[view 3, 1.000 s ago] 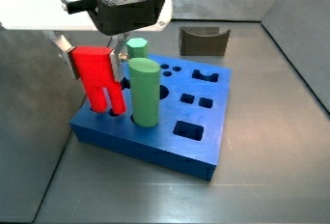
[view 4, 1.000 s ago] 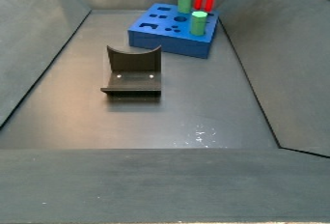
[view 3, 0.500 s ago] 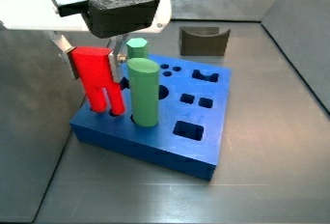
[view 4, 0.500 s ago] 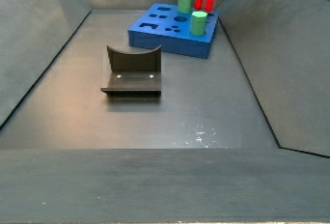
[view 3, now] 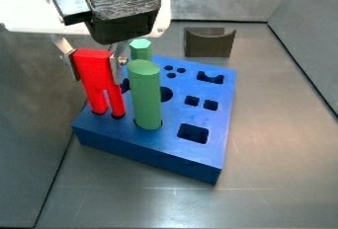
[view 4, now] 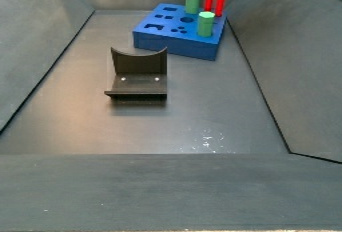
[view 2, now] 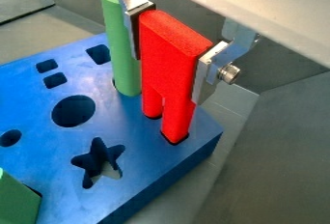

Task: Pick up the square-circle object. Move up. Place the square-circle object on the fixture. Regrasp the square-circle object. Rotate the square-circle object. Move to above the board. Insert the square-circle object.
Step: Insert the square-circle object.

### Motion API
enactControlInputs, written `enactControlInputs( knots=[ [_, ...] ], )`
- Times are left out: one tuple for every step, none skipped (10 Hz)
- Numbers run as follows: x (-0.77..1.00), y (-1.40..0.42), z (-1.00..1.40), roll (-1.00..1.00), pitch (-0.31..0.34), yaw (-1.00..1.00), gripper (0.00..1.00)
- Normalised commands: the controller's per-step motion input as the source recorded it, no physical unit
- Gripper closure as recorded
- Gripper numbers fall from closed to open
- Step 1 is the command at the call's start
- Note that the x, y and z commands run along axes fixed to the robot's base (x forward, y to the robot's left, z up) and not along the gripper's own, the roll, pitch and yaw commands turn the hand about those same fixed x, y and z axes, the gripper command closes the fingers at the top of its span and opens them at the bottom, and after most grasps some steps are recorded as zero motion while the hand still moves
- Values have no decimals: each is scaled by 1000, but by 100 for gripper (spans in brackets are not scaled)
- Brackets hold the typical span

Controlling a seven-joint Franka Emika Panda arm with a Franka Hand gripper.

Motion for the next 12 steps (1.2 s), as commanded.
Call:
enactControlInputs(
  knots=[
    [0,0,-66,0,-19,0,100],
    [0,0,-17,0,0,0,100],
    [6,0,-163,86,0,23,100],
    [0,0,-237,166,16,57,100],
    [0,0,-274,219,31,66,100],
    [0,0,-251,224,49,51,100],
    [0,0,-226,234,66,89,100],
    [0,94,-134,296,120,191,100],
    [0,166,-146,303,144,177,100],
    [0,146,-149,310,136,166,100],
    [0,-103,-100,277,93,31,100],
    [0,-251,-123,220,60,-111,100]
  ],
)
